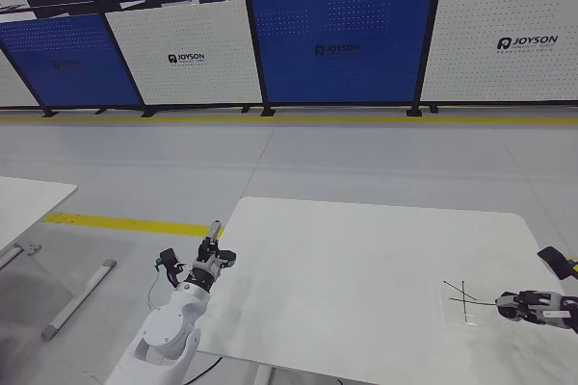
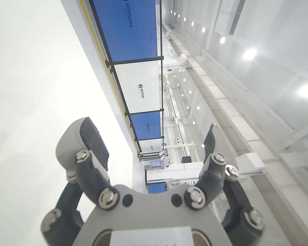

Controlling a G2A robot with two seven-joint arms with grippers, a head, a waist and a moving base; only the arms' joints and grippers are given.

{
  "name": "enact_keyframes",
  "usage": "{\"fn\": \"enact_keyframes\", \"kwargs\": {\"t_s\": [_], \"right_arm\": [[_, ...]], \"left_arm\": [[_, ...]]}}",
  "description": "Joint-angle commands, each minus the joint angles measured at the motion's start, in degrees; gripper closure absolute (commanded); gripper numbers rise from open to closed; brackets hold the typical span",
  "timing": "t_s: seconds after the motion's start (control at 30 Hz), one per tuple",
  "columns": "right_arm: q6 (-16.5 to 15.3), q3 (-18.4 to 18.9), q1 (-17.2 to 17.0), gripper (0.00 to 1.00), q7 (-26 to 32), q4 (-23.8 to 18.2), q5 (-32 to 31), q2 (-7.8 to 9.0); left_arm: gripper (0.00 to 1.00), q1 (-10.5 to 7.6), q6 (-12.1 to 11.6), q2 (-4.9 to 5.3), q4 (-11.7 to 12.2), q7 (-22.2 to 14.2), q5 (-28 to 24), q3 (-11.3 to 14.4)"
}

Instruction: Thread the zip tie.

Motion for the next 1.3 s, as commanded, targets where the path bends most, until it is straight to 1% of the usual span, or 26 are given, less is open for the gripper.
{"fn": "enact_keyframes", "kwargs": {"t_s": [0.0,0.07,0.13,0.2,0.3,0.33,0.37,0.83,0.9,0.93,1.0,1.03,1.1,1.2,1.23,1.27], "right_arm": [[-0.8,-0.3,-0.6,1.00,-1.8,-0.6,-0.2,-0.09],[-3.4,0.0,-1.1,1.00,-2.5,-1.6,0.5,-0.08],[-6.6,0.5,-1.6,1.00,-1.5,-2.3,2.6,-0.05],[-8.6,0.5,-1.9,1.00,-1.7,-3.8,3.7,-0.12],[-11.0,-0.2,-2.5,1.00,-3.0,-7.0,5.7,-0.43],[-11.4,-0.7,-2.6,1.00,-3.0,-7.8,6.4,-0.58],[-11.1,-1.1,-2.5,1.00,-3.3,-8.1,6.4,-0.66],[-11.1,-1.1,-2.5,1.00,-3.3,-8.1,6.4,-0.66],[-11.7,-1.4,-3.0,1.00,-5.1,-8.2,7.7,-0.87],[-12.4,-1.9,-2.9,1.00,-5.5,-8.1,9.8,-1.15],[-13.6,-3.2,-1.9,1.00,-5.6,-7.7,12.0,-1.62],[-14.1,-4.4,-1.1,1.00,-5.4,-7.6,13.4,-2.00],[-14.3,-6.8,0.5,1.00,-6.1,-7.3,13.5,-2.63],[-14.8,-12.0,3.1,1.00,-6.7,-6.4,14.0,-4.04],[-15.1,-13.5,4.0,1.00,-6.8,-5.6,14.3,-4.51],[-15.4,-15.9,5.3,1.00,-6.5,-4.5,14.9,-5.25]], "left_arm": [[0.00,0.00,0.0,0.00,0.0,0.0,0.0,0.0],[0.00,0.00,0.0,0.00,0.0,0.0,0.0,0.0],[0.00,0.00,0.0,0.00,0.0,0.0,0.0,0.0],[0.00,0.00,0.0,0.00,0.0,0.0,0.0,0.0],[0.00,0.00,0.0,0.00,0.0,0.0,0.0,0.0],[0.00,0.00,0.0,0.00,0.0,0.0,0.0,0.0],[0.00,0.00,0.0,0.00,0.0,0.0,0.0,0.0],[0.00,0.00,0.0,0.00,0.0,0.0,0.0,0.0],[0.00,0.00,0.0,0.00,0.0,0.0,0.0,0.0],[0.00,0.00,0.0,0.00,0.0,0.0,0.0,0.0],[0.00,0.00,0.0,0.00,0.0,0.0,0.0,0.0],[0.00,0.00,0.0,0.00,0.0,0.0,0.0,0.0],[0.00,0.00,0.0,0.00,0.0,0.0,0.0,0.0],[0.00,0.00,0.0,0.00,0.0,0.0,0.0,0.0],[0.00,0.00,0.0,0.00,0.0,0.0,0.0,0.0],[0.00,0.00,0.0,0.00,0.0,0.0,0.0,0.0]]}}
